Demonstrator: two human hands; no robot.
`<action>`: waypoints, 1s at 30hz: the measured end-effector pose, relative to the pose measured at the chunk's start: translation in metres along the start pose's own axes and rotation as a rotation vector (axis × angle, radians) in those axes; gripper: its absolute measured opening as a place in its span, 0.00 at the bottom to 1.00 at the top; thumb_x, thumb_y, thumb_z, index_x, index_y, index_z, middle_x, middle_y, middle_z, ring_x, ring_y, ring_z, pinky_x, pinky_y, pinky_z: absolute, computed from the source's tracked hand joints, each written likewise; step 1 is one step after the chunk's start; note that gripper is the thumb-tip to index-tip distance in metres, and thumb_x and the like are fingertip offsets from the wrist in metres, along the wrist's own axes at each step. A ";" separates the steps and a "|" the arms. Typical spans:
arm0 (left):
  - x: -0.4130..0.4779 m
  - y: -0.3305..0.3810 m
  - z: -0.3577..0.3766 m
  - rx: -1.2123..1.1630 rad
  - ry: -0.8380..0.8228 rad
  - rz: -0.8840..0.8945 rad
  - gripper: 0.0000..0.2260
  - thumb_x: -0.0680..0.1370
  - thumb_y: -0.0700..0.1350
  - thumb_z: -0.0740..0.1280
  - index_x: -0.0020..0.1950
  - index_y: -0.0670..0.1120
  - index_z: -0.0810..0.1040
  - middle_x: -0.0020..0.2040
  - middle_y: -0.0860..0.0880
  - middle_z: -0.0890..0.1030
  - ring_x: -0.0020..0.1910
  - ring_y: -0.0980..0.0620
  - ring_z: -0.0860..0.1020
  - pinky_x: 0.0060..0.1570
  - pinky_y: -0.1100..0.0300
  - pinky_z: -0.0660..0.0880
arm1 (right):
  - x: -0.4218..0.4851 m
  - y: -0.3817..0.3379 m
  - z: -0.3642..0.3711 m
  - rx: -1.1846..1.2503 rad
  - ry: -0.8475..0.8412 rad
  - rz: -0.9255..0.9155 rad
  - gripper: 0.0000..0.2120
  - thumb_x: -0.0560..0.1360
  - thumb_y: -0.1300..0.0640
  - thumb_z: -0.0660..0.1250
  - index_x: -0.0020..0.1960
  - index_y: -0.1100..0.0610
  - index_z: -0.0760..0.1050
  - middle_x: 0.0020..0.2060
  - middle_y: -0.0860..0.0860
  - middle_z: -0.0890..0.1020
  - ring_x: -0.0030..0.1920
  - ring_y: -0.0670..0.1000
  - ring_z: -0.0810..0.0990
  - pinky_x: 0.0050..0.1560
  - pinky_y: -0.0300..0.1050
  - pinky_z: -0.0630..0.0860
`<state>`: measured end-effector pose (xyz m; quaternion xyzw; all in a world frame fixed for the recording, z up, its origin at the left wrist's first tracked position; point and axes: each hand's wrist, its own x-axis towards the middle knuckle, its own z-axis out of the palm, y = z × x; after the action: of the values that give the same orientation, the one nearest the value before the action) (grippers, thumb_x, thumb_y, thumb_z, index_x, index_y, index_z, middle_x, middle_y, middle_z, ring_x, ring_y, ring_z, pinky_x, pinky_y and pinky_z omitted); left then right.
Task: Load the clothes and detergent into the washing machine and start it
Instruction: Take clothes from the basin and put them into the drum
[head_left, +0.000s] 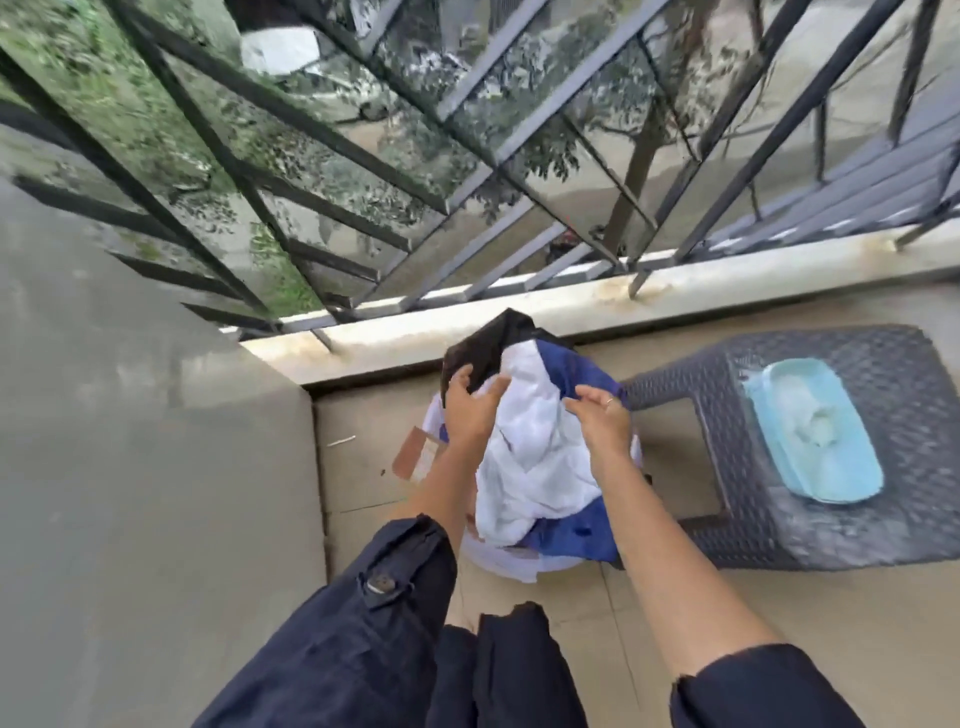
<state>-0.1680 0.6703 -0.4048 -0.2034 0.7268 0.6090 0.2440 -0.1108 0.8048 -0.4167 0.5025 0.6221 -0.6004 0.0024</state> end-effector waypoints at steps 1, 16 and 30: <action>0.012 -0.015 0.005 0.047 0.004 -0.007 0.30 0.76 0.48 0.69 0.74 0.42 0.63 0.74 0.43 0.66 0.72 0.46 0.66 0.69 0.56 0.64 | 0.012 0.016 0.004 -0.016 0.012 0.018 0.17 0.71 0.60 0.71 0.59 0.59 0.77 0.56 0.55 0.80 0.54 0.52 0.77 0.59 0.46 0.73; 0.075 -0.117 0.032 0.327 0.130 -0.169 0.27 0.76 0.51 0.67 0.72 0.46 0.66 0.67 0.43 0.73 0.67 0.41 0.70 0.66 0.45 0.68 | 0.071 0.123 0.060 -0.331 0.088 0.011 0.27 0.69 0.48 0.73 0.64 0.58 0.74 0.68 0.58 0.68 0.69 0.60 0.66 0.69 0.52 0.65; -0.011 -0.005 0.016 0.188 0.083 -0.147 0.24 0.77 0.58 0.62 0.68 0.45 0.68 0.61 0.48 0.76 0.61 0.46 0.74 0.60 0.53 0.71 | -0.018 0.009 0.032 0.039 0.045 0.047 0.25 0.77 0.45 0.60 0.70 0.57 0.65 0.65 0.54 0.74 0.63 0.57 0.74 0.65 0.56 0.72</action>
<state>-0.1548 0.6856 -0.4040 -0.2571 0.7734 0.5096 0.2756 -0.1157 0.7677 -0.4211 0.5302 0.5983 -0.6007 -0.0076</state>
